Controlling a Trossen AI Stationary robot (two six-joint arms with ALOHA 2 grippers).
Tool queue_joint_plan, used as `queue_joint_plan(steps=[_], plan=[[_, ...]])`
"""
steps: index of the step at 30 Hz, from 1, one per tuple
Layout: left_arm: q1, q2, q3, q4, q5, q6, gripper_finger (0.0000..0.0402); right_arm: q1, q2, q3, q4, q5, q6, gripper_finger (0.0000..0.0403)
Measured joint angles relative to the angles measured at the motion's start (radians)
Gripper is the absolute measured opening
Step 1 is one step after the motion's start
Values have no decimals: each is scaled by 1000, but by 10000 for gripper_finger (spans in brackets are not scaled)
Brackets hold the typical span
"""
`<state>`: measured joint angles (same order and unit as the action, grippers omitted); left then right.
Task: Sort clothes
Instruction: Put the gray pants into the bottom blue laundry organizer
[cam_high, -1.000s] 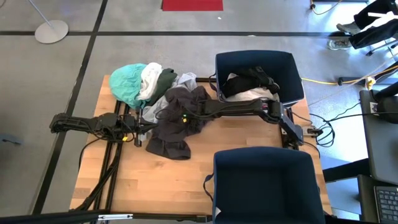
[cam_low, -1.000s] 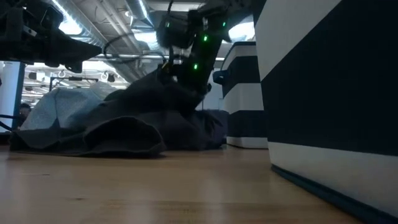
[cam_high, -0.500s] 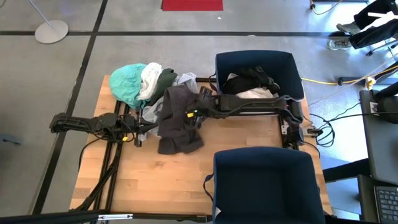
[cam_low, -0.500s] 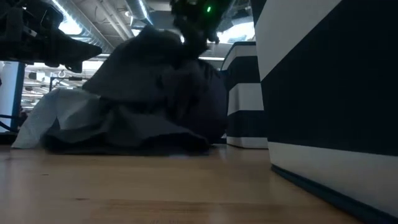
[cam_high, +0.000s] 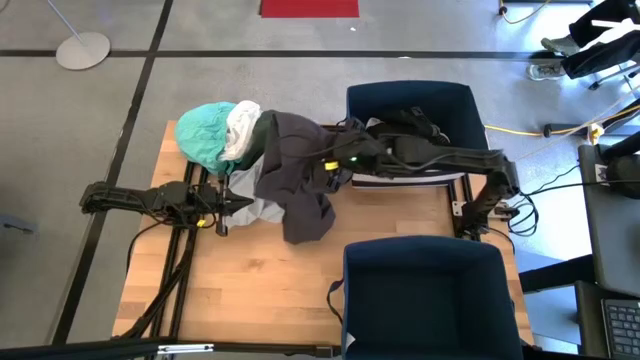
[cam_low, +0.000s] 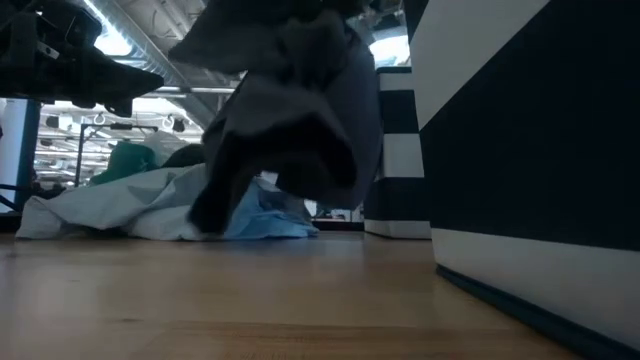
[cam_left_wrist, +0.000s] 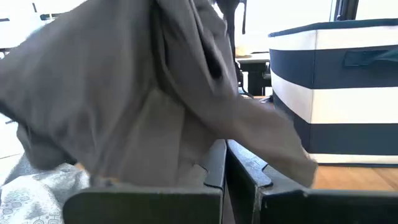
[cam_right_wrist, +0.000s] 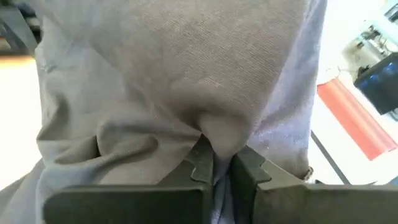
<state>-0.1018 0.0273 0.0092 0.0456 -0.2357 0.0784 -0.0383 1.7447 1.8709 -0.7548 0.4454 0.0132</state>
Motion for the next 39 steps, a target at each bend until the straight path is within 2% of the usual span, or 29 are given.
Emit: queue_joint_plan(steps=[24,31,39], plan=[[0,0,0,0,0,0,0,2,-267,1,48,-11,5,32],[0,0,0,0,0,9,0,70,-365,2,58,-7,60,32],[0,0,0,0,0,5,0,219,-441,3,42,19,121,33]])
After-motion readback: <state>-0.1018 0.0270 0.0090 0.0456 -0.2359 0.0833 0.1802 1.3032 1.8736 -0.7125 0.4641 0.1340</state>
